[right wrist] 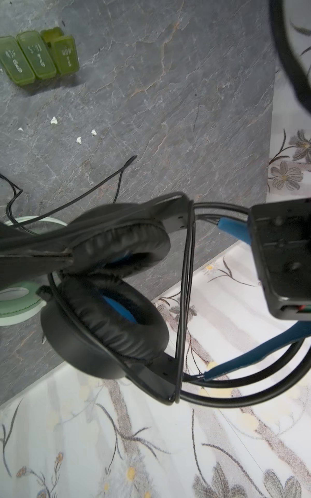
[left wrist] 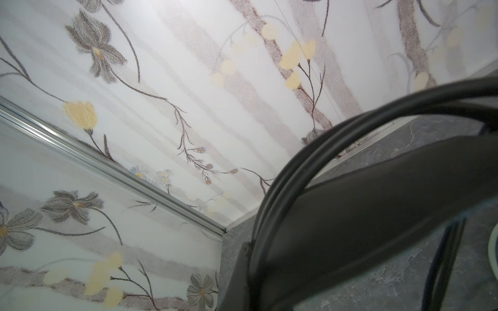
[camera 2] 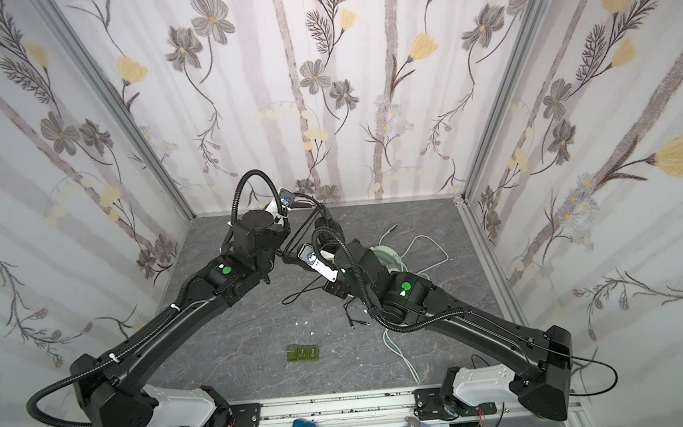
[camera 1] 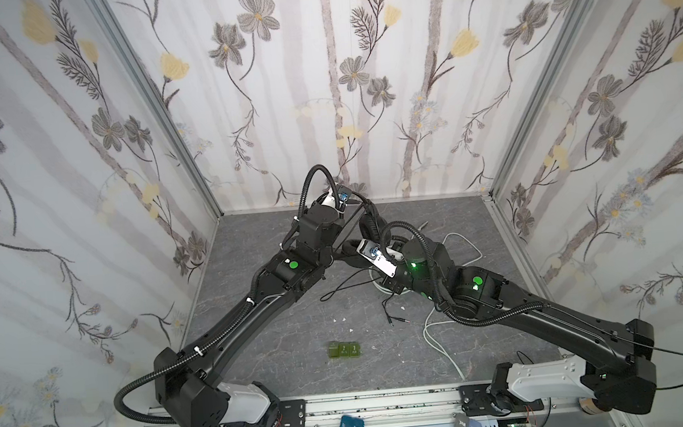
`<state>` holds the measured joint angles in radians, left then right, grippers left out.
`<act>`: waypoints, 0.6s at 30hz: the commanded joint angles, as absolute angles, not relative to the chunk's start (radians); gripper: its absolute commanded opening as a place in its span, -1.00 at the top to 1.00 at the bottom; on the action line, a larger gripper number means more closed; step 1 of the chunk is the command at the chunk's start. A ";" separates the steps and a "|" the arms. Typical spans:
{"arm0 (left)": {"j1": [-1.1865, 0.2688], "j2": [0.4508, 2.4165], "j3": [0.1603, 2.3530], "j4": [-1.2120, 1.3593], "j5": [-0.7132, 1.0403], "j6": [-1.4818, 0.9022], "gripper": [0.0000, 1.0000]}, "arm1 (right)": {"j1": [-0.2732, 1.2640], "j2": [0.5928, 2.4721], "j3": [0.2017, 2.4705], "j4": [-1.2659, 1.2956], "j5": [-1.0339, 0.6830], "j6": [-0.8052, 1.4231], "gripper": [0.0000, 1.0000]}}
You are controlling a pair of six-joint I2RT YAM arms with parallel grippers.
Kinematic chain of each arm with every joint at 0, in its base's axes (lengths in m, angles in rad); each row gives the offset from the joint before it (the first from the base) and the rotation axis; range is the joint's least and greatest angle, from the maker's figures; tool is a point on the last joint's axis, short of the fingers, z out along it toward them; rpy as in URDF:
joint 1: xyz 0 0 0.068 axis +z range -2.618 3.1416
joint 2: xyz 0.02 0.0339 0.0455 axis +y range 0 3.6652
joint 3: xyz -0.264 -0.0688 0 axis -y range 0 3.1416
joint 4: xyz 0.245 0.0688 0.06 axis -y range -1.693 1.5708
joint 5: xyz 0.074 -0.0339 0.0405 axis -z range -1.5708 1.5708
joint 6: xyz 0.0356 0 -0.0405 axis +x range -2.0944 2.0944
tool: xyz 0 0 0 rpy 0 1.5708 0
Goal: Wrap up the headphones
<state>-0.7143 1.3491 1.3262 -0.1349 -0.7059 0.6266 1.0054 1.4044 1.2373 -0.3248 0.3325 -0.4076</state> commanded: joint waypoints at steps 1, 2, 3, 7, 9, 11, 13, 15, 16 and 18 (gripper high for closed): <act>-0.718 1.298 1.318 -0.215 -0.688 0.726 1.00 | 0.997 1.412 1.252 -0.312 0.413 -0.461 1.00; -0.720 1.285 1.322 -0.255 -0.661 0.724 1.00 | 0.994 1.416 1.256 -0.311 0.418 -0.461 1.00; -0.721 1.279 1.334 -0.296 -0.637 0.721 1.00 | 0.993 1.419 1.260 -0.311 0.420 -0.462 1.00; -0.723 1.264 1.392 -0.448 -0.542 0.680 1.00 | 0.992 1.431 1.278 -0.302 0.452 -0.478 0.99; -0.722 1.265 1.427 -0.520 -0.498 0.663 1.00 | 0.994 1.433 1.289 -0.296 0.475 -0.495 0.99; -0.723 1.268 1.446 -0.559 -0.470 0.644 1.00 | 1.009 1.437 1.304 -0.298 0.488 -0.532 1.00; -0.724 1.272 1.447 -0.574 -0.457 0.637 1.00 | 1.034 1.446 1.318 -0.295 0.516 -0.573 1.00; -0.726 1.274 1.441 -0.576 -0.457 0.641 1.00 | 1.048 1.456 1.339 -0.290 0.540 -0.583 1.00; -0.726 1.275 1.439 -0.575 -0.456 0.643 1.00 | 1.049 1.457 1.352 -0.290 0.541 -0.578 1.00; -0.726 1.274 1.438 -0.575 -0.454 0.643 1.00 | 1.048 1.454 1.377 -0.284 0.520 -0.556 1.00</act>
<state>-0.7280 1.2770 1.4357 -0.5434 -0.4667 0.6365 1.0473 1.4563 1.3434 -0.3470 0.4534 -0.5587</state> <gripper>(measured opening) 0.061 0.049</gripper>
